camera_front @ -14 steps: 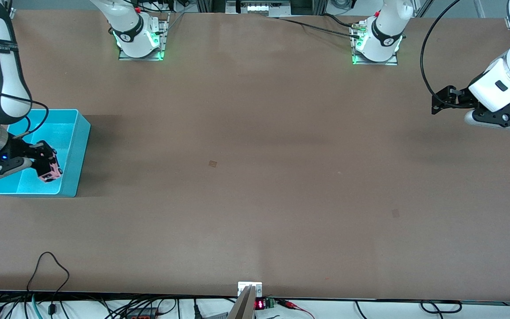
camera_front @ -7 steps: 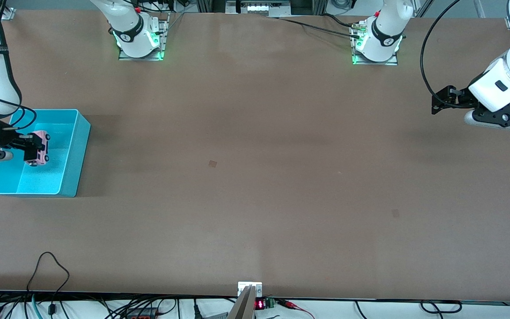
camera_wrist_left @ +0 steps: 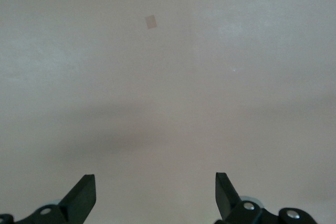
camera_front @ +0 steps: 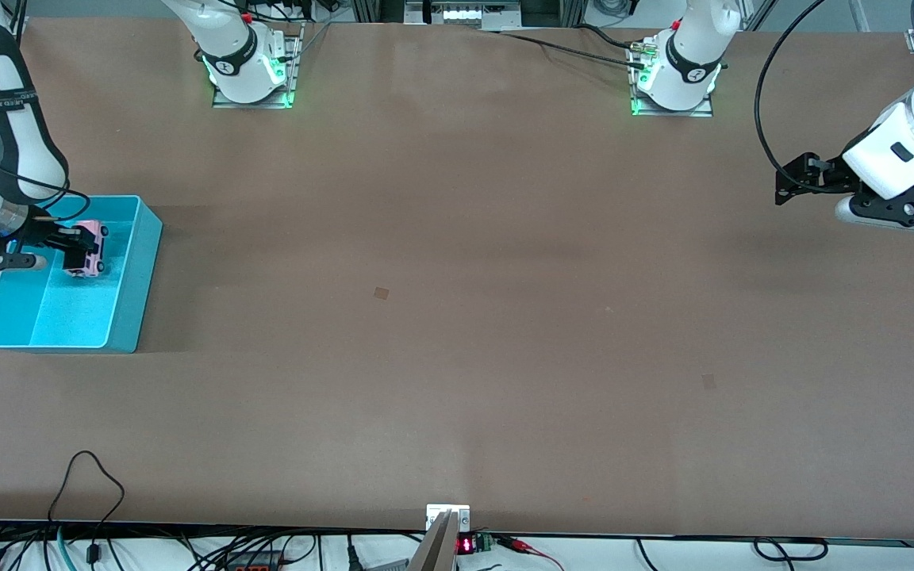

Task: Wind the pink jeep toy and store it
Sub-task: 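Open the right gripper and raise it above the bin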

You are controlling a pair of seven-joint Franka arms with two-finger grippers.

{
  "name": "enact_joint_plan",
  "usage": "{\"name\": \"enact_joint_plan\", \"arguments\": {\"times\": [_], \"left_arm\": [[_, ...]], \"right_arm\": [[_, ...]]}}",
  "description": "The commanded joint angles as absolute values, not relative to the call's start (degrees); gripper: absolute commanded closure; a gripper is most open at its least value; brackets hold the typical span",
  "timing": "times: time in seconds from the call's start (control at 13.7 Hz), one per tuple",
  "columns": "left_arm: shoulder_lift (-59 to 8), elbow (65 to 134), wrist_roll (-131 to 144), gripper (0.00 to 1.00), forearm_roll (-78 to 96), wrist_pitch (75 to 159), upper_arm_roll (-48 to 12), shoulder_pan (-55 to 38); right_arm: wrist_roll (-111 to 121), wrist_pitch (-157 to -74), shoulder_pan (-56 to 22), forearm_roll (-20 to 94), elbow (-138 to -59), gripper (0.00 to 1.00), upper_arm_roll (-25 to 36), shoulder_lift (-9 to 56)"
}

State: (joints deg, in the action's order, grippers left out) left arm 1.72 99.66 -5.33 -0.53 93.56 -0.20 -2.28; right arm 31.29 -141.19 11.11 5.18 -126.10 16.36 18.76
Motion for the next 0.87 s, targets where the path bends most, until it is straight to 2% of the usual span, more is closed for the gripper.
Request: {"name": "enact_joint_plan", "arguments": {"times": [0.0, 0.07, 0.15, 0.22, 0.58, 0.8], "left_arm": [[0.62, 97.65, -5.54, 0.0, -1.76, 92.37, -0.26, -2.11], [0.62, 97.56, -5.54, 0.0, -1.76, 92.37, -0.26, -2.02], [0.62, 97.56, -5.54, 0.0, -1.76, 92.46, -0.26, -2.11], [0.62, 97.56, -5.54, 0.0, -1.67, 92.37, -0.26, -2.11], [0.62, 97.47, -5.54, 0.0, -1.76, 91.49, -0.26, -2.11], [0.62, 97.47, -5.36, 0.0, -1.76, 91.58, -0.26, -2.28]], "right_arm": [[30.32, -142.12, 12.04, 4.66, -126.56, 0.96, 15.82, 18.54], [30.32, -142.21, 12.13, 4.75, -126.56, 0.74, 15.82, 18.89], [30.24, -142.03, 11.95, 4.75, -126.56, 0.43, 15.82, 18.98], [30.32, -141.51, 11.61, 4.75, -126.48, 0.0, 15.73, 18.64], [31.98, -135.1, 9.07, 4.66, -121.74, 0.0, 15.12, 15.13], [33.57, -125.37, 5.55, 4.66, -114.98, 0.0, 15.03, 13.36]]}}
